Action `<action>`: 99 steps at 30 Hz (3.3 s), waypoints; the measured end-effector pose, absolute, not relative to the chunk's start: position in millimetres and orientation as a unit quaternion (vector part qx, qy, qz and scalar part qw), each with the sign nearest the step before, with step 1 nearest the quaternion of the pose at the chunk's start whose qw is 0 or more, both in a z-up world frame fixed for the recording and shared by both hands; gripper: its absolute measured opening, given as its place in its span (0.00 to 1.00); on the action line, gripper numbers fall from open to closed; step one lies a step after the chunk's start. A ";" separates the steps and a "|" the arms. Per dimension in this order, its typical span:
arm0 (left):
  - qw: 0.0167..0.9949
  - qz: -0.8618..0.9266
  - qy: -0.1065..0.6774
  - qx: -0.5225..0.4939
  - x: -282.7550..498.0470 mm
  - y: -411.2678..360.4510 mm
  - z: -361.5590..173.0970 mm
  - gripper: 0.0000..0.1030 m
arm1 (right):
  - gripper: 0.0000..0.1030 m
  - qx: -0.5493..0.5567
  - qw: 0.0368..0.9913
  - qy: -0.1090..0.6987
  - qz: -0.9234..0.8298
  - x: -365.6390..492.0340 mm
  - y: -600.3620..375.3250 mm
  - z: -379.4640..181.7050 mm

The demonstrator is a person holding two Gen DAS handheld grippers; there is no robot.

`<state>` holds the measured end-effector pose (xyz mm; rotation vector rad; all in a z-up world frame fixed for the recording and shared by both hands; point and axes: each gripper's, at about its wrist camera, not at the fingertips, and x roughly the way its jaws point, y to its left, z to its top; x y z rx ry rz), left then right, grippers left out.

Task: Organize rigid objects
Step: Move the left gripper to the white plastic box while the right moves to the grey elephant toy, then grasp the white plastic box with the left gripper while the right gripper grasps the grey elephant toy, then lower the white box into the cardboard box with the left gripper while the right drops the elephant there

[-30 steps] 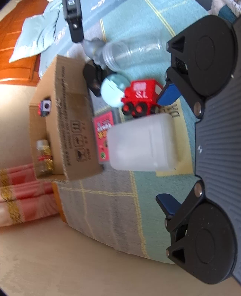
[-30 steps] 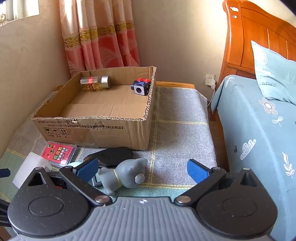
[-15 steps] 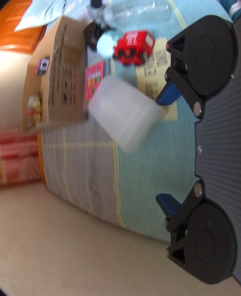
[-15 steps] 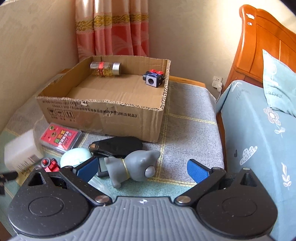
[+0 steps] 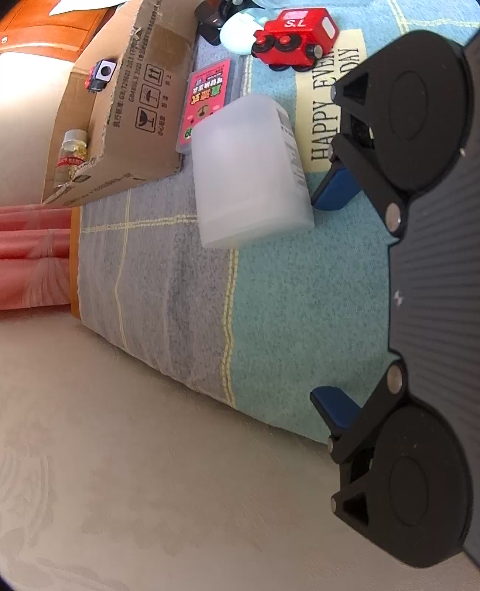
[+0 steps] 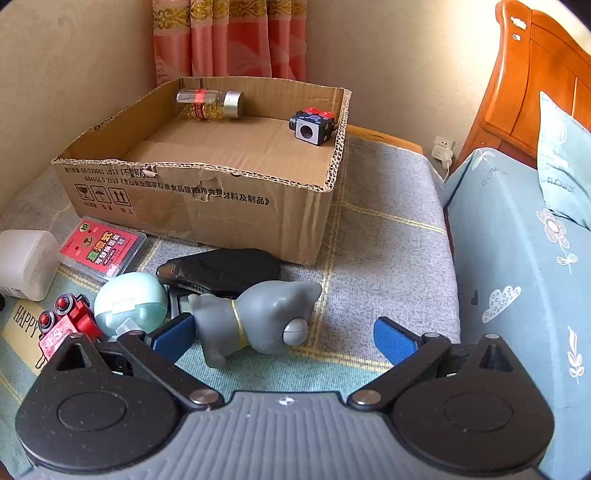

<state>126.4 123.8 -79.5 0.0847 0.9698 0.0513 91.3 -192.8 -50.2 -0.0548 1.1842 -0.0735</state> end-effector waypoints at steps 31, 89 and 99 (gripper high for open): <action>0.887 -0.072 0.457 0.016 136.5 84.4 -70.7 0.98 | 1.00 0.037 0.818 0.574 -0.007 99.7 -218.8 -78.4; 0.903 0.012 0.430 0.007 164.2 61.8 -75.7 0.81 | 0.80 -0.012 0.831 0.554 -0.046 71.8 -216.4 -65.6; 0.902 -0.015 0.429 0.036 161.9 64.4 -65.9 0.80 | 0.74 -0.004 0.833 0.553 -0.037 73.3 -218.5 -58.5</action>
